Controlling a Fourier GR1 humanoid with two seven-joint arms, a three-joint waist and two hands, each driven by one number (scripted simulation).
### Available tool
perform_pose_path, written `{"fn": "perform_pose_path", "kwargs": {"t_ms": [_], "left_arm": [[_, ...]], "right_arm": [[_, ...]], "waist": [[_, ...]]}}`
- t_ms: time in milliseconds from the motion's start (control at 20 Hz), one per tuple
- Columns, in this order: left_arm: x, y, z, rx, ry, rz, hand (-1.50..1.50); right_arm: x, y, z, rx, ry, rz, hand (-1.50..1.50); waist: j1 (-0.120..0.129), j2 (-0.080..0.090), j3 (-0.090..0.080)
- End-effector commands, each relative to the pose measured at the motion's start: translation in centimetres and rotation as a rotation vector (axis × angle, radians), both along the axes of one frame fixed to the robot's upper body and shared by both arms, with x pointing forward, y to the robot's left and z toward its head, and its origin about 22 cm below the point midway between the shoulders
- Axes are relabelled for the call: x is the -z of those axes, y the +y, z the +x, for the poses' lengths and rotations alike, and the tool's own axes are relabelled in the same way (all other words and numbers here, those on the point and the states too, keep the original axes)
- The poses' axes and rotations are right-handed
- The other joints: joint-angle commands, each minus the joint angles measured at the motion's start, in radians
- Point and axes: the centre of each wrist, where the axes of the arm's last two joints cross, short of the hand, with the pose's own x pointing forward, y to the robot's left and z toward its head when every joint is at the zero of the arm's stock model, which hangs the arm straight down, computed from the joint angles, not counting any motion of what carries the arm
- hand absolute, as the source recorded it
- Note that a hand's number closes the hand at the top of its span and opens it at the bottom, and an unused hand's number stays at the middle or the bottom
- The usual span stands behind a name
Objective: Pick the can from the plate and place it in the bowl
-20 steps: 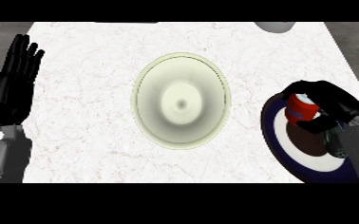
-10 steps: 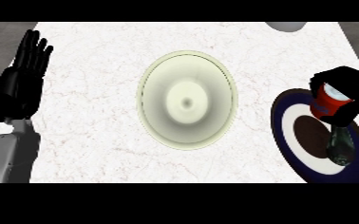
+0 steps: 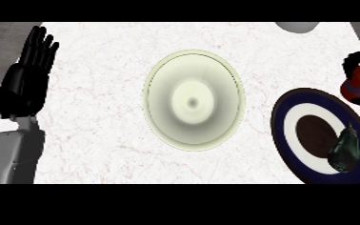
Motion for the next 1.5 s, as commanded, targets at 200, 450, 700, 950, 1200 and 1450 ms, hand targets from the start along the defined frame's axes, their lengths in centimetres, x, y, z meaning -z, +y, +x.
{"fn": "perform_pose_path", "kwargs": {"t_ms": [200, 450, 700, 950, 1200, 1450], "left_arm": [[0.8, 0.4, -0.9, -0.018, 0.019, -0.004, 0.00], [0.2, 1.2, -1.0, -0.026, 0.015, 0.010, 0.00], [-0.1, 2.9, -0.8, -0.063, 0.040, 0.016, 0.00], [1.1, 1.8, -1.2, -0.063, 0.043, 0.000, 0.00], [1.0, 2.7, -1.7, -0.094, 0.037, 0.017, 0.00], [1.4, 3.2, -2.5, -0.087, 0.061, 0.005, 0.00]], "right_arm": [[-7.2, -1.6, 1.5, -0.052, -0.196, 0.132, 1.50], [-10.9, -1.6, 2.0, -0.196, -0.251, 0.290, 1.50], [-13.2, 2.1, 4.4, -0.303, -0.230, 0.481, 1.50], [-15.0, 5.3, 6.1, -0.394, -0.106, 0.618, 1.50], [-17.0, 11.4, 8.3, -0.427, -0.015, 0.632, 1.50], [-17.2, 16.4, 9.3, -0.447, 0.034, 0.607, 1.50]], "waist": [[-0.020, -0.013, -0.002], [-0.032, -0.018, -0.003], [-0.056, -0.027, -0.005], [-0.073, -0.037, -0.007], [-0.085, -0.046, -0.008], [-0.091, -0.044, -0.007]]}}
